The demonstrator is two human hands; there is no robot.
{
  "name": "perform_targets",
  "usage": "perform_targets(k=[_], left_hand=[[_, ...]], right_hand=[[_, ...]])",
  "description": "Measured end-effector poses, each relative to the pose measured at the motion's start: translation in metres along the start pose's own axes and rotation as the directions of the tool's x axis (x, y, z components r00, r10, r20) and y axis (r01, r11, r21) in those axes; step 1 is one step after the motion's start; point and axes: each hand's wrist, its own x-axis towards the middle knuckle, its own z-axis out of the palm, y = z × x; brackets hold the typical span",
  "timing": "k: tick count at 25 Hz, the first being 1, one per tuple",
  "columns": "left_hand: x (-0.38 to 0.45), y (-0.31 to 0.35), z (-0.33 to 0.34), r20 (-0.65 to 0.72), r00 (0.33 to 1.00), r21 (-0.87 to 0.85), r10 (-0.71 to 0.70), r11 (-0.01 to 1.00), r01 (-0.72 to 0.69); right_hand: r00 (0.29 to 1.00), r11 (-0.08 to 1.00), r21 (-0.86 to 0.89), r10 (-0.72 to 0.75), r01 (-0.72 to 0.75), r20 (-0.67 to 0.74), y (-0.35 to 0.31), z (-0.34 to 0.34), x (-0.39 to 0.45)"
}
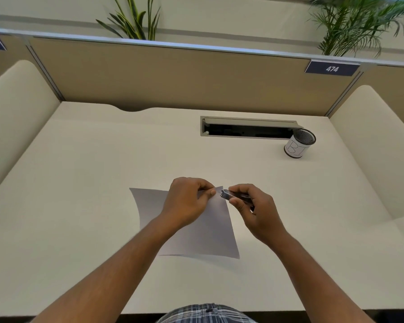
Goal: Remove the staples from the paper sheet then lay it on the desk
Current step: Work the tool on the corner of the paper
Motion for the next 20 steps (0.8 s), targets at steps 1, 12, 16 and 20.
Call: perform_targets(k=[1, 12, 16, 20], left_hand=[[0.0, 0.002, 0.0, 0.0, 1.0, 0.011, 0.01, 1.0, -0.01], [0.001, 0.007, -0.003, 0.012, 0.999, 0.13, 0.049, 0.99, -0.05], [0.002, 0.013, -0.007, 0.032, 0.991, 0.16, 0.131, 0.978, -0.134], [0.006, 0.017, -0.008, 0.068, 0.987, 0.182, 0.148, 0.971, -0.158]], right_hand=[[0.997, 0.993, -0.091, -0.071, 0.071, -0.001, 0.0, -0.003, 0.002], [0.955, 0.904, -0.309, -0.289, 0.296, 0.07, 0.01, -0.019, 0.016], [0.949, 0.892, -0.325, -0.299, 0.314, 0.096, 0.009, -0.022, 0.02], [0.935, 0.849, -0.393, -0.313, 0.353, 0.165, 0.009, -0.024, 0.025]])
